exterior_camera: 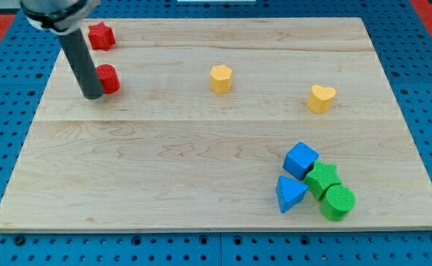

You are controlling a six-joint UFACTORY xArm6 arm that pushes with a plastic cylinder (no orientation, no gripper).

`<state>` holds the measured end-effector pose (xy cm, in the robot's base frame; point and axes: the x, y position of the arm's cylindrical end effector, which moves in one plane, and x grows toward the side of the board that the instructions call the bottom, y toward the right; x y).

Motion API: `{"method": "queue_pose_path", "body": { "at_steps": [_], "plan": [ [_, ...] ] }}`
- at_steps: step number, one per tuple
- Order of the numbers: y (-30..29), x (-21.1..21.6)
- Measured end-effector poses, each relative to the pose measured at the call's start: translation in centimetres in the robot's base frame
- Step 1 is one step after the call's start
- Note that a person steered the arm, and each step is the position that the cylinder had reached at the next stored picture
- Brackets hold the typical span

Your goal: Push the red circle into red star

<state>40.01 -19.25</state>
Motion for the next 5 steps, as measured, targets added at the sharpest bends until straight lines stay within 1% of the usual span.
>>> {"method": "queue_pose_path", "body": {
  "at_steps": [1, 2, 3, 4, 5],
  "plan": [
    [1.0, -0.3],
    [-0.4, -4.5],
    [-1.3, -7.6],
    [0.0, -6.5],
    [-0.9, -8.9]
  ]
}}
